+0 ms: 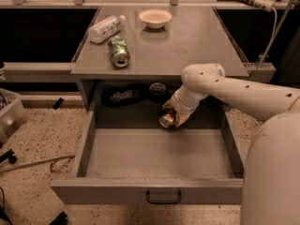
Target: Pick orange can from top drawer and place on counter
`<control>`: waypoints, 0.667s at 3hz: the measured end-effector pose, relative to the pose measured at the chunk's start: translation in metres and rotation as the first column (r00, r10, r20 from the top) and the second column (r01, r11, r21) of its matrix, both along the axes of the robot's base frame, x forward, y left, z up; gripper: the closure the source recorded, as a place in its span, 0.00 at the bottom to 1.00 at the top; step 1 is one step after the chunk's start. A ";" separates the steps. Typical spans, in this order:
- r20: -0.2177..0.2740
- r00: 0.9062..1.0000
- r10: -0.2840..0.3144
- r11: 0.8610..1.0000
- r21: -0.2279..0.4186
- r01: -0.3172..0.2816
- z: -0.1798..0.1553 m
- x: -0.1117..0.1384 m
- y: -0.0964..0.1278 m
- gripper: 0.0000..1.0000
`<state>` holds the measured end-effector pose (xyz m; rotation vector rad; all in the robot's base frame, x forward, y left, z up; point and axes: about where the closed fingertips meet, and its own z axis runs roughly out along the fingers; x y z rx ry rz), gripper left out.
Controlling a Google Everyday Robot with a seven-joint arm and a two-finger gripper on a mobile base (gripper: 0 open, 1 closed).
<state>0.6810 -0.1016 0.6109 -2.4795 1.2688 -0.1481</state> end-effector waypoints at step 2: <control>0.021 1.000 -0.002 1.000 0.012 0.001 0.002 -0.008 0.002 1.00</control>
Offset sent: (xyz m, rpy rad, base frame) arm -0.0166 0.0022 0.0098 0.0283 -0.0583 -0.0068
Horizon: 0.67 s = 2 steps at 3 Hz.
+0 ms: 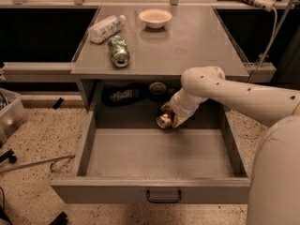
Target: Pick orange can from top drawer and place on counter
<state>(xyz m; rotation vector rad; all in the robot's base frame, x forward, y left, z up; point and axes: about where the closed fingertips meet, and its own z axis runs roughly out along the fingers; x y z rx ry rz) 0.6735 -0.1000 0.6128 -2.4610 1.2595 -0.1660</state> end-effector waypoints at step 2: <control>0.196 0.969 -0.150 0.984 0.127 0.126 0.061 -0.066 -0.007 1.00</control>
Offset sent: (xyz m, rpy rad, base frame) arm -0.1791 -0.0125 0.0335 0.1879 -0.2716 -0.2636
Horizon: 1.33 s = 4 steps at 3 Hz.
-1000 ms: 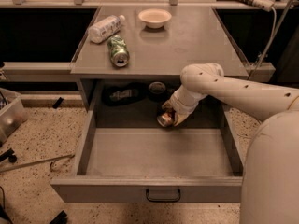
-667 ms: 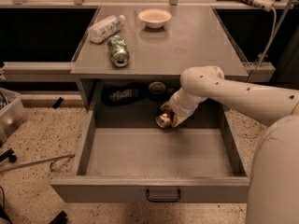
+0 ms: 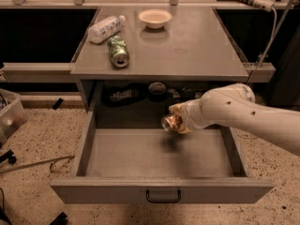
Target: Pick orange can from top drawer and place on counter
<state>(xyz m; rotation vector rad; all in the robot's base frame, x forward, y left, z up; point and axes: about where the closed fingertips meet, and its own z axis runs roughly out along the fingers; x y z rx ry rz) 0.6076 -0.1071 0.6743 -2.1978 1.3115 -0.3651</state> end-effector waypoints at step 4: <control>0.285 0.928 -0.239 0.964 -0.044 0.262 0.137 -0.096 -0.055 1.00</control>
Offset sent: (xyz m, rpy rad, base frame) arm -0.1513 -0.0633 0.0411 -0.0226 -0.1754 -0.3765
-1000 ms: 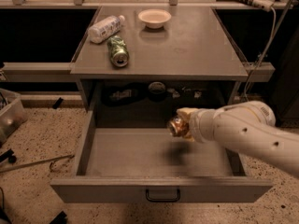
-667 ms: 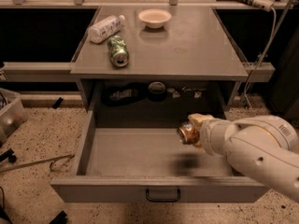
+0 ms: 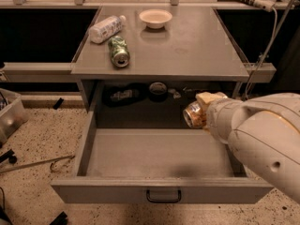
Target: Pick orange can from top drawer and place on counter
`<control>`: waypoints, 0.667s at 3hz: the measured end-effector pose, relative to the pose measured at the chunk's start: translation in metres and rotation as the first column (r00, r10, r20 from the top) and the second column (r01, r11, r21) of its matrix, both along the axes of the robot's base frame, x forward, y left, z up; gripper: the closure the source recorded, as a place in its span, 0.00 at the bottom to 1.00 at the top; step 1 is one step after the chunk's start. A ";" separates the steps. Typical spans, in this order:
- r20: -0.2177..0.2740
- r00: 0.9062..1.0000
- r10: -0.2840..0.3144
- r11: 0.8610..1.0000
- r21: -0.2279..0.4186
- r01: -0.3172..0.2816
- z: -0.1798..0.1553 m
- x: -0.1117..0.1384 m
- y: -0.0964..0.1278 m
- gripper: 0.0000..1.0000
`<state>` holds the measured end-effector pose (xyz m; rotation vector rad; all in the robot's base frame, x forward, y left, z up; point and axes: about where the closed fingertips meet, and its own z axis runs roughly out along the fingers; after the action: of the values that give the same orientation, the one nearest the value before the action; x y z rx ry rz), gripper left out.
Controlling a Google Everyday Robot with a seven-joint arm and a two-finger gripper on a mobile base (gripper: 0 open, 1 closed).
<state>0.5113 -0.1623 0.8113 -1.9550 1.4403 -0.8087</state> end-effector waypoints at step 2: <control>0.072 0.997 0.032 0.999 -0.007 -0.032 0.031 0.035 0.006 1.00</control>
Offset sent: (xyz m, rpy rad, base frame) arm 0.1130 0.0154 0.1075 -0.0140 -0.2412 0.0911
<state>0.5465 -0.1564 0.8422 -1.9284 1.3632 -0.8612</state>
